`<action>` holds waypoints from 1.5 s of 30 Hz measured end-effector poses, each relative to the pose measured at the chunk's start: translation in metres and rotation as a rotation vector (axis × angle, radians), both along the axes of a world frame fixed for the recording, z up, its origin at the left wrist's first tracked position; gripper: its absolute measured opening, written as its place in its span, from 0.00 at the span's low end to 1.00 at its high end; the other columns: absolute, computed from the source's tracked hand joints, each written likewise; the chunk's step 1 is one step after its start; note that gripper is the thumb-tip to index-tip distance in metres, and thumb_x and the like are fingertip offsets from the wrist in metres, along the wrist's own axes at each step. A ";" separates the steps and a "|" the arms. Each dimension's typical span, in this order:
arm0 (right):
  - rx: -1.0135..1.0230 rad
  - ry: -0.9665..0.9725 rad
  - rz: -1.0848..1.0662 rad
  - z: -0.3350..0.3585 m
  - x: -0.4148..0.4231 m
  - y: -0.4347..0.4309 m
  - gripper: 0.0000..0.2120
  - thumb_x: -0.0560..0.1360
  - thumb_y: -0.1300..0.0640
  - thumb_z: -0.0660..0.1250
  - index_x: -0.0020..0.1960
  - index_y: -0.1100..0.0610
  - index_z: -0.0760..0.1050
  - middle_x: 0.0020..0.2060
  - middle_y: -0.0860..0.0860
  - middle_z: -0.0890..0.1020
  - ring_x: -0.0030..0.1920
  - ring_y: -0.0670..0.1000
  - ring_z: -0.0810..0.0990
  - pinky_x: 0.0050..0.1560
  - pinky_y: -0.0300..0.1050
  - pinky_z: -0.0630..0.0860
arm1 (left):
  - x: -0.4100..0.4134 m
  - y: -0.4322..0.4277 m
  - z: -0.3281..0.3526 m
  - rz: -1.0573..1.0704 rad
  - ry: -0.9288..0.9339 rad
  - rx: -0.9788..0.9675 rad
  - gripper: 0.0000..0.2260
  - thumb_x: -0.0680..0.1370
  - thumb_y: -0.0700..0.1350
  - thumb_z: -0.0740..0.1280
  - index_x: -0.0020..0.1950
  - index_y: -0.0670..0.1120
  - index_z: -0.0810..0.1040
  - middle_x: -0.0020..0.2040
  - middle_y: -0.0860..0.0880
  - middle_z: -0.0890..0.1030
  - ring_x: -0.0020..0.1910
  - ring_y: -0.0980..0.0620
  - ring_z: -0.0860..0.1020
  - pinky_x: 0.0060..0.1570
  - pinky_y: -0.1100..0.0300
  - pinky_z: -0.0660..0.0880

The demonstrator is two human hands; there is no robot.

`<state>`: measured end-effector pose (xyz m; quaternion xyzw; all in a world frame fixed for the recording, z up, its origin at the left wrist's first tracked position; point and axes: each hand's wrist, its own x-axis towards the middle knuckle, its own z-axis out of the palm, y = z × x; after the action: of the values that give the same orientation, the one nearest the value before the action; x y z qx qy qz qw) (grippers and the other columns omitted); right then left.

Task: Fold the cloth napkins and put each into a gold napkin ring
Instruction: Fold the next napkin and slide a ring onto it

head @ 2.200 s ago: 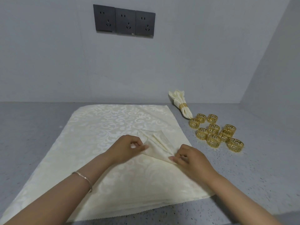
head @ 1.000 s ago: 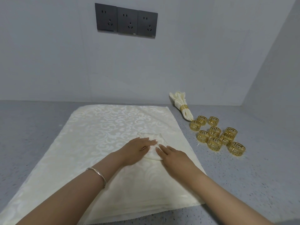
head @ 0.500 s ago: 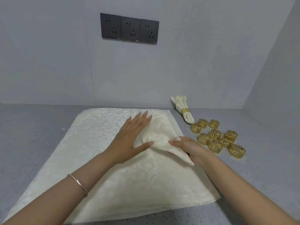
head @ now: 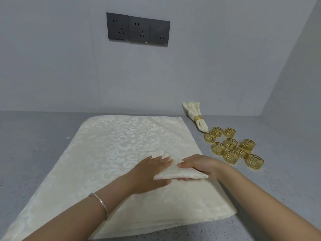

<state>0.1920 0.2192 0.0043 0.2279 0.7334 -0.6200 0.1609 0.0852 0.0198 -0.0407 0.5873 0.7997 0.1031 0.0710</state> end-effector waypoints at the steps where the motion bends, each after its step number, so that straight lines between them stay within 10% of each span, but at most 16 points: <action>1: 0.186 0.071 0.004 0.000 0.004 0.002 0.14 0.76 0.54 0.68 0.58 0.60 0.79 0.53 0.57 0.83 0.50 0.51 0.82 0.49 0.41 0.77 | 0.001 0.000 0.000 -0.001 0.026 -0.014 0.30 0.80 0.64 0.53 0.78 0.58 0.46 0.78 0.59 0.48 0.77 0.59 0.44 0.75 0.59 0.41; 6: 0.804 0.636 -0.116 -0.010 0.036 -0.008 0.08 0.75 0.51 0.68 0.55 0.46 0.78 0.49 0.40 0.80 0.42 0.41 0.77 0.42 0.31 0.71 | 0.002 0.002 0.001 -0.002 0.128 -0.060 0.34 0.76 0.68 0.49 0.78 0.58 0.44 0.78 0.58 0.46 0.77 0.57 0.43 0.73 0.58 0.37; 13: 1.313 0.694 0.292 -0.041 0.049 -0.029 0.14 0.74 0.49 0.62 0.57 0.50 0.79 0.48 0.43 0.80 0.48 0.47 0.78 0.42 0.40 0.74 | -0.005 0.003 0.004 -0.044 0.191 -0.080 0.41 0.69 0.74 0.40 0.78 0.56 0.47 0.78 0.58 0.48 0.77 0.58 0.46 0.74 0.59 0.38; 20: 1.072 0.665 -0.008 -0.036 0.047 -0.032 0.06 0.76 0.53 0.67 0.50 0.50 0.81 0.40 0.44 0.80 0.36 0.42 0.74 0.37 0.30 0.66 | -0.032 -0.012 0.020 0.161 -0.254 0.197 0.12 0.71 0.60 0.71 0.52 0.60 0.83 0.50 0.65 0.82 0.51 0.66 0.78 0.54 0.64 0.74; 23: 0.810 0.533 -0.096 -0.029 0.039 -0.023 0.03 0.74 0.53 0.70 0.41 0.50 0.80 0.28 0.44 0.74 0.29 0.42 0.70 0.34 0.33 0.65 | -0.048 -0.001 0.029 0.198 -0.345 0.257 0.21 0.69 0.58 0.74 0.29 0.46 0.70 0.26 0.54 0.68 0.26 0.57 0.66 0.29 0.63 0.62; 29: 0.521 0.300 -0.200 -0.021 0.019 -0.005 0.07 0.67 0.56 0.77 0.39 0.54 0.79 0.28 0.46 0.74 0.30 0.43 0.72 0.35 0.31 0.69 | -0.066 0.019 0.026 0.301 -0.448 0.276 0.19 0.68 0.56 0.76 0.31 0.45 0.72 0.23 0.57 0.62 0.26 0.57 0.61 0.32 0.61 0.57; 37: 0.876 0.166 -0.043 -0.008 0.011 -0.009 0.15 0.69 0.48 0.74 0.48 0.55 0.74 0.41 0.47 0.76 0.40 0.47 0.75 0.40 0.39 0.70 | -0.048 0.026 0.029 0.341 -0.016 0.357 0.30 0.69 0.56 0.75 0.68 0.56 0.69 0.60 0.59 0.76 0.60 0.57 0.73 0.53 0.62 0.68; 45: 0.600 0.026 -0.002 0.010 0.002 -0.004 0.20 0.67 0.44 0.75 0.42 0.54 0.67 0.36 0.50 0.73 0.33 0.48 0.70 0.30 0.37 0.64 | -0.022 0.030 0.015 -0.038 0.154 0.211 0.35 0.66 0.72 0.64 0.69 0.57 0.70 0.66 0.61 0.72 0.67 0.62 0.66 0.73 0.63 0.50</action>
<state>0.1941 0.2155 0.0141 0.2577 0.8856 -0.3787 0.0764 0.0636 0.0497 -0.0260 0.6127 0.7762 0.1400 -0.0510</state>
